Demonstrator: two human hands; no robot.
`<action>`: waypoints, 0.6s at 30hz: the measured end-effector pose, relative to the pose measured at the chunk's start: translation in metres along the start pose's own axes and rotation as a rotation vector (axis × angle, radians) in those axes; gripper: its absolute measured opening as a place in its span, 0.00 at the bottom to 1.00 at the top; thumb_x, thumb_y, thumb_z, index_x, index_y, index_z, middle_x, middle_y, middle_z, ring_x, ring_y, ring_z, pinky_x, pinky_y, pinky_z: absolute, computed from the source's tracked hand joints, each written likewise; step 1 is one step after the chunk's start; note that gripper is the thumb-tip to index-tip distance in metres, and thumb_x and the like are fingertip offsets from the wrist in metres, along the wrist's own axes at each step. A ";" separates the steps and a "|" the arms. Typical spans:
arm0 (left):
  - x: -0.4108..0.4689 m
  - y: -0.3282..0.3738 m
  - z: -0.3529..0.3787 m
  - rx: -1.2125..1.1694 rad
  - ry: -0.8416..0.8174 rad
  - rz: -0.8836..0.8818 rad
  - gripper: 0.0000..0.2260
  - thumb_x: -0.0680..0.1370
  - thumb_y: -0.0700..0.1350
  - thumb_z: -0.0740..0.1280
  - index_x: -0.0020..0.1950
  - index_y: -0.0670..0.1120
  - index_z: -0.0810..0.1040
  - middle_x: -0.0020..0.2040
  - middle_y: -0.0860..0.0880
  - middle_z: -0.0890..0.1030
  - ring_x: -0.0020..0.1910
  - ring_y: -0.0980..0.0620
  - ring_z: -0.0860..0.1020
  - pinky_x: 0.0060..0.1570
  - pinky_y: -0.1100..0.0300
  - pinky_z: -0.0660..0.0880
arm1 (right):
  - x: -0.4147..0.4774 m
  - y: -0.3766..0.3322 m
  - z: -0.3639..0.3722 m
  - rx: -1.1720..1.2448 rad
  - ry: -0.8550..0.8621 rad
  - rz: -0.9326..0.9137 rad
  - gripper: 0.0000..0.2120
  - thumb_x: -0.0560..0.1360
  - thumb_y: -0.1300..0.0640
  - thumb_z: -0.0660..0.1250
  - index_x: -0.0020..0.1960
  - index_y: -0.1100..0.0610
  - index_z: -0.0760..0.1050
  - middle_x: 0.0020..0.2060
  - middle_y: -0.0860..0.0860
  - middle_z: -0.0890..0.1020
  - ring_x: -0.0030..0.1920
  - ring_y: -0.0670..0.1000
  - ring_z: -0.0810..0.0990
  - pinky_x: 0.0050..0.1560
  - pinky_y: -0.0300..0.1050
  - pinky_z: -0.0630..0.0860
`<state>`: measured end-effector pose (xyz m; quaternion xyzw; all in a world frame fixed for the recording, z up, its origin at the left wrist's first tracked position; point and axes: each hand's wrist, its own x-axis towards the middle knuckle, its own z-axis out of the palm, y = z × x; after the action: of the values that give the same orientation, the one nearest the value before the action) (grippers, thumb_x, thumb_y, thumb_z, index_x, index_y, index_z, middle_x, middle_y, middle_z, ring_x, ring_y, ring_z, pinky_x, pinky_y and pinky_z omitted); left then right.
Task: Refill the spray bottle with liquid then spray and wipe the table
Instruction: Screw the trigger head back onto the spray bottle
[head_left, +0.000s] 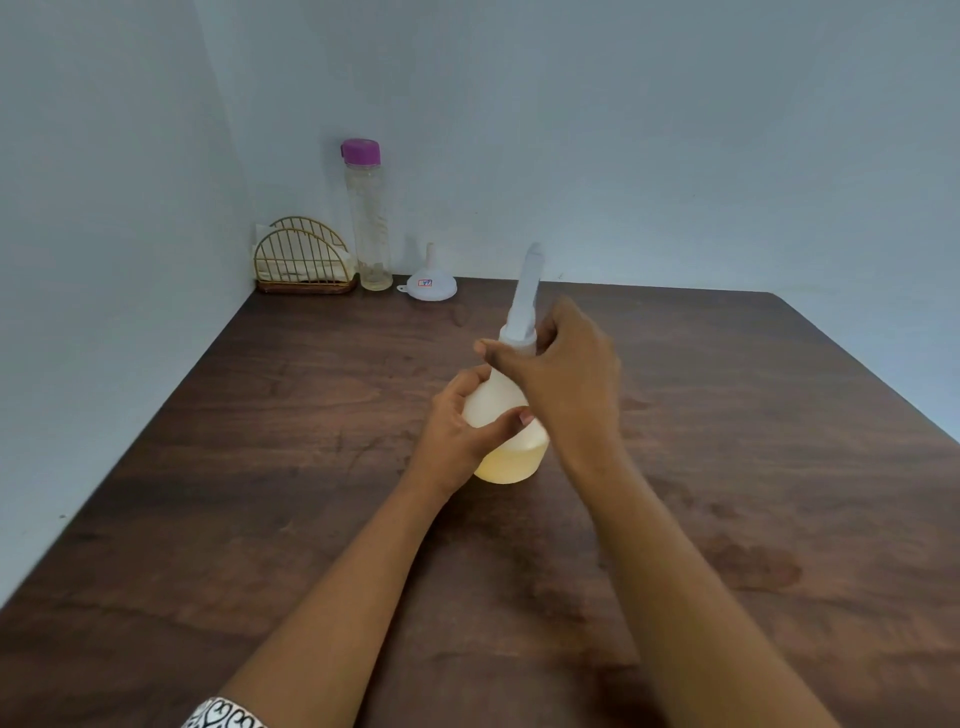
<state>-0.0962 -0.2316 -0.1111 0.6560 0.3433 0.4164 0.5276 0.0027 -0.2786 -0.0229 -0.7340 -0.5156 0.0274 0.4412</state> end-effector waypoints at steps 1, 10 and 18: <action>0.000 0.000 0.000 -0.002 -0.005 0.004 0.33 0.62 0.60 0.73 0.64 0.47 0.74 0.57 0.45 0.81 0.55 0.48 0.80 0.55 0.45 0.77 | -0.005 -0.002 0.003 -0.015 0.043 0.014 0.24 0.64 0.38 0.74 0.39 0.52 0.64 0.32 0.42 0.67 0.31 0.39 0.65 0.31 0.36 0.59; -0.001 0.001 -0.001 -0.047 -0.011 -0.008 0.30 0.62 0.59 0.75 0.61 0.51 0.76 0.56 0.46 0.81 0.55 0.46 0.80 0.56 0.41 0.77 | -0.014 0.021 -0.017 0.529 -0.293 0.144 0.19 0.72 0.53 0.71 0.62 0.53 0.75 0.56 0.47 0.81 0.57 0.47 0.79 0.60 0.52 0.77; -0.002 0.003 -0.002 -0.043 -0.025 0.022 0.22 0.64 0.57 0.74 0.56 0.59 0.76 0.54 0.47 0.83 0.54 0.49 0.81 0.55 0.45 0.78 | -0.019 0.002 0.008 0.422 0.016 0.166 0.23 0.64 0.48 0.77 0.49 0.51 0.66 0.44 0.44 0.75 0.46 0.41 0.76 0.43 0.38 0.75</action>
<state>-0.0983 -0.2330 -0.1082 0.6535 0.3203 0.4212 0.5412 -0.0085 -0.2881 -0.0369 -0.6657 -0.4330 0.1651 0.5850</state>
